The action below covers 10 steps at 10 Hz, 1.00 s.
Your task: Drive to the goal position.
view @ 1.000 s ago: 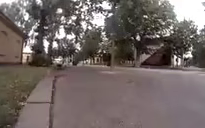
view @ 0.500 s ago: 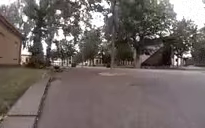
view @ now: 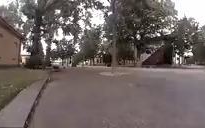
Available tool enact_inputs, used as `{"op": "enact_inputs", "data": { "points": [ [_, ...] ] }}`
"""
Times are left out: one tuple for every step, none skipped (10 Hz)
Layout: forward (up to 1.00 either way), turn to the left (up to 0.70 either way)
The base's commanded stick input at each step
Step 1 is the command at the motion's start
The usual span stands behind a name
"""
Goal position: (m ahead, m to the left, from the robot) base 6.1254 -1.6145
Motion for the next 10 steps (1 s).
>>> {"op": "enact_inputs", "data": {
  "points": [
    [0.70, 0.35],
    [0.70, 0.21],
    [0.70, 0.00],
    [0.70, 0.00],
    [0.70, 0.00],
    [0.70, 0.00],
    [0.70, 0.00],
    [0.70, 0.00],
    [0.70, 0.00],
    [0.70, 0.00]
  ]
}}
